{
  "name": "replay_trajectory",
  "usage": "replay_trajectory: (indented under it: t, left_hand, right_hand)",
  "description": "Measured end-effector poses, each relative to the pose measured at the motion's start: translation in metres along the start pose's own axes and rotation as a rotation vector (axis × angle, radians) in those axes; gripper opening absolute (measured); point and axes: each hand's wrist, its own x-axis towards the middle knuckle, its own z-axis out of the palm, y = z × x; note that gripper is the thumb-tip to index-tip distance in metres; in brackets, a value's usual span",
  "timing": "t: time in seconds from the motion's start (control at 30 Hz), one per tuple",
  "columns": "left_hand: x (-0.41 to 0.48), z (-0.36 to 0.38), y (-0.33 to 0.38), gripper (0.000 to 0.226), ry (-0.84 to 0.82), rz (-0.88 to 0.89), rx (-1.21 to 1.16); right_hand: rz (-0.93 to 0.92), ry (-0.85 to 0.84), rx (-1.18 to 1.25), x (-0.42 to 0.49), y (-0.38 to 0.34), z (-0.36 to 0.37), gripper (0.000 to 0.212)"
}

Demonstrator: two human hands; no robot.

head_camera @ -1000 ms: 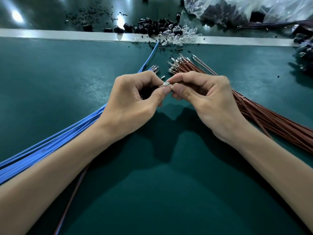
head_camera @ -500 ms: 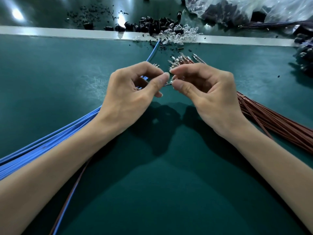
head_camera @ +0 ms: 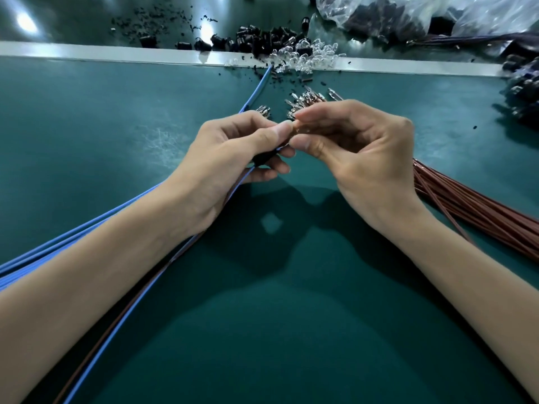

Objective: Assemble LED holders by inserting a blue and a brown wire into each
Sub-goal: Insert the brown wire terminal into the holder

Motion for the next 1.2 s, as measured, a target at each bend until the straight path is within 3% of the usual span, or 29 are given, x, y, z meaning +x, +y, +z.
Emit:
replay_trajectory:
  t: [0.37,0.63,0.93,1.03,1.2]
  left_hand:
    - [0.003,-0.011,0.003,0.016,-0.151,-0.051,-0.013]
    - [0.003,-0.013,-0.001,0.016,-0.207,-0.008,0.013]
    - [0.003,-0.017,0.001,0.018,-0.221,-0.017,0.084]
    - [0.004,-0.017,0.001,0.027,-0.255,-0.066,0.057]
    - [0.006,-0.018,0.000,0.032,-0.264,-0.102,0.051]
  right_hand:
    - [-0.112,0.040,-0.101,-0.003,-0.001,0.002,0.026]
    - [-0.028,-0.030,-0.067,-0.002,0.000,-0.001,0.024]
    - [-0.073,-0.130,-0.125,-0.001,0.000,-0.004,0.023]
    - [-0.098,-0.178,-0.164,0.003,0.002,-0.006,0.022]
    - [0.013,-0.120,-0.097,0.010,0.003,-0.015,0.026]
